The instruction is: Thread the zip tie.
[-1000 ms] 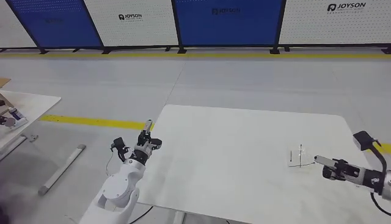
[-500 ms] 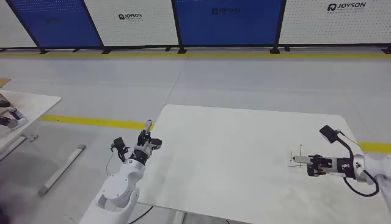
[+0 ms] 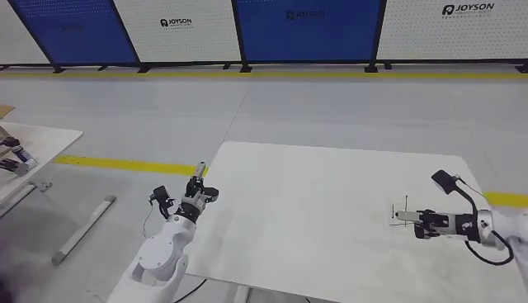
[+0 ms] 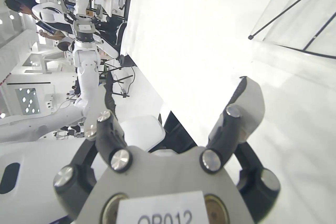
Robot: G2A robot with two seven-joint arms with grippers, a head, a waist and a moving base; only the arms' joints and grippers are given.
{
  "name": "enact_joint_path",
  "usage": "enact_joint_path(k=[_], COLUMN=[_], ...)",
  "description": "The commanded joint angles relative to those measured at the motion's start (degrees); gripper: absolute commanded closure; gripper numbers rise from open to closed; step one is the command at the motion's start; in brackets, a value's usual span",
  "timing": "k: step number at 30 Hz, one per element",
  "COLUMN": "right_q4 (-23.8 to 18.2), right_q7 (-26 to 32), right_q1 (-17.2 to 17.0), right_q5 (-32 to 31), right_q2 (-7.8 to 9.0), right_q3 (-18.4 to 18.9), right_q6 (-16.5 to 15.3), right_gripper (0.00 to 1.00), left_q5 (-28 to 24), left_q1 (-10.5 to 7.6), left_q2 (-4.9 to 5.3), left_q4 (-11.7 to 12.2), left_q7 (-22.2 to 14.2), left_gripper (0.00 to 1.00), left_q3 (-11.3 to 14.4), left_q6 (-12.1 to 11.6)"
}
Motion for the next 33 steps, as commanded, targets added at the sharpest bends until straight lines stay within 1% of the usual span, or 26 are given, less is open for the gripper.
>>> enact_joint_path(k=[1,3,5,6,7,8,10,12,14,15,27,28,30,31,33], right_q4=[2.90,4.03,4.33,5.77,7.07,7.88,10.44,11.57,12.51,13.47,13.52,13.62,14.81,15.75,16.72], right_q7=[0.00,0.00,0.00,0.00,0.00,0.00,0.00,-1.14,0.00,0.00,-0.05,-0.06,0.00,-0.22,-0.90], right_q1=[0.42,0.91,1.43,2.18,3.37,4.16,6.69,8.37,9.98,10.72,10.58,10.48,11.39,12.06,13.04], right_q5=[3.69,5.42,5.39,5.76,4.40,3.67,1.08,-1.56,-2.09,-2.25,-2.33,-2.57,-2.48,-2.72,-3.82], right_q2=[1.27,2.50,4.07,4.74,5.46,5.84,6.27,6.08,5.53,5.28,5.26,5.23,5.05,4.84,4.39], right_q3=[0.22,0.09,-1.38,-1.32,-1.65,-2.16,-2.95,-4.26,-6.83,-8.14,-8.27,-8.55,-9.15,-9.88,-11.45], right_q6=[-5.17,-7.10,-10.29,-10.34,-9.93,-9.63,-7.03,-5.47,-6.32,-5.98,-5.82,-5.31,-3.19,-1.77,-0.04], right_gripper=[0.00,0.00,0.00,0.00,0.00,0.00,0.00,0.00,0.00,0.00,0.00,0.00,0.00,0.00,0.00], left_q5=[0.00,0.00,0.00,0.00,0.00,0.00,0.00,0.00,0.00,0.00,0.00,0.00,0.00,0.00,0.00], left_q1=[0.00,0.00,0.00,0.00,0.00,0.00,0.00,0.00,0.00,0.00,0.00,0.00,0.00,0.00,0.00], left_q2=[0.00,0.00,0.00,0.00,0.00,0.00,0.00,0.00,0.00,0.00,0.00,0.00,0.00,0.00,0.00], left_q4=[0.00,0.00,0.00,0.00,0.00,0.00,0.00,0.00,0.00,0.00,0.00,0.00,0.00,0.00,0.00], left_q7=[0.00,0.00,0.00,0.00,0.00,0.00,0.00,0.00,0.00,0.00,0.00,0.00,0.00,0.00,0.00], left_gripper=[0.00,0.00,0.00,0.00,0.00,0.00,0.00,0.00,0.00,0.00,0.00,0.00,0.00,0.00,0.00], left_q3=[0.00,0.00,0.00,0.00,0.00,0.00,0.00,0.00,0.00,0.00,0.00,0.00,0.00,0.00,0.00], left_q6=[0.00,0.00,0.00,0.00,0.00,0.00,0.00,0.00,0.00,0.00,0.00,0.00,0.00,0.00,0.00])
